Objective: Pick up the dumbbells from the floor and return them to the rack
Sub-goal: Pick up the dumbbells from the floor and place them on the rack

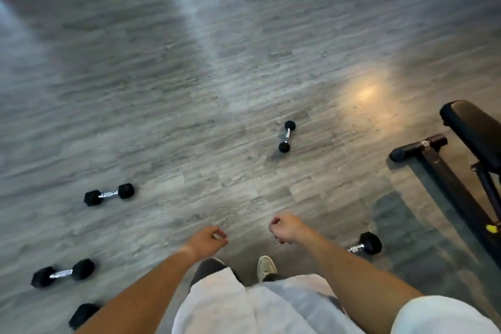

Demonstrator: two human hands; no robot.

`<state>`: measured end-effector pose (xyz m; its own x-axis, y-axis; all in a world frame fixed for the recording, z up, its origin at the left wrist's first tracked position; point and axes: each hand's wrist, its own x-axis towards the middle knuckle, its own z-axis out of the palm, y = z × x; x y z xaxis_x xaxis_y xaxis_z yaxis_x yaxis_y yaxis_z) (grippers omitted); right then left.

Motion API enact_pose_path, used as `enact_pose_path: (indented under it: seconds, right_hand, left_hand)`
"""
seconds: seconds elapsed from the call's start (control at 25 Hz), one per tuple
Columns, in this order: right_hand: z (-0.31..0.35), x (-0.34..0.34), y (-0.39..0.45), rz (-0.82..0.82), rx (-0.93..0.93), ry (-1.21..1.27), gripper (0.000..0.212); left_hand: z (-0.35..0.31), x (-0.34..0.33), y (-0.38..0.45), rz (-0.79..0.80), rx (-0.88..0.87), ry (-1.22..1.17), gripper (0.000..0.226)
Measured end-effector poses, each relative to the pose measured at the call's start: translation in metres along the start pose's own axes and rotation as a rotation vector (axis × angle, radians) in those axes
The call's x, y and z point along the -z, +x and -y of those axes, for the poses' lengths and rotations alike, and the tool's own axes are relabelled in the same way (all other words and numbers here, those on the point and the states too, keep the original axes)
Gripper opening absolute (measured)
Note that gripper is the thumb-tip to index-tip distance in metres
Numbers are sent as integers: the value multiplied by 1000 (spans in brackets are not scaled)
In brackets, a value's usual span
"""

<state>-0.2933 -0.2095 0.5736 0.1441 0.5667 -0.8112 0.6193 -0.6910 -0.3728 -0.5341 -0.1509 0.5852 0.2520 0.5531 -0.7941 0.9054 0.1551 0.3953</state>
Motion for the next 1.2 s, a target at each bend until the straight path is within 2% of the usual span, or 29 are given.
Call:
enact_pose_path:
  seconds: [0.08,0.16,0.28,0.36,0.48,0.64,0.76,1.0,1.2]
  right_hand:
    - [50,27,44,-27,-31,65,28]
    - [75,48,55,-46,-18,48,28]
    - [125,83,95,-106,-59,144,28]
    - [145,109,108,-156,-103,240,26]
    - [151,144,124,-197,-171,391,22]
    - [131,188,160,-250,-223,518,23]
    - [100,237,205,-256,-256,608,22]
    - [49,340,304,-282,-371,783,24]
    - [21,379,408,-210,-456,855,23]
  left_hand:
    - [-3,54,51,33,-23,75,20]
    - [-8,82,73,73,-52,112,10]
    - [-34,163,139,129,-99,246,6]
    - [-70,208,175,154,-138,324,6]
    - [-129,240,219,226,-206,436,10]
    - [-201,245,273,364,-270,582,17]
    - [-261,240,325,406,-257,609,17]
    - [-375,222,432,443,-172,562,13]
    - [-427,185,527,467,-128,400,7]
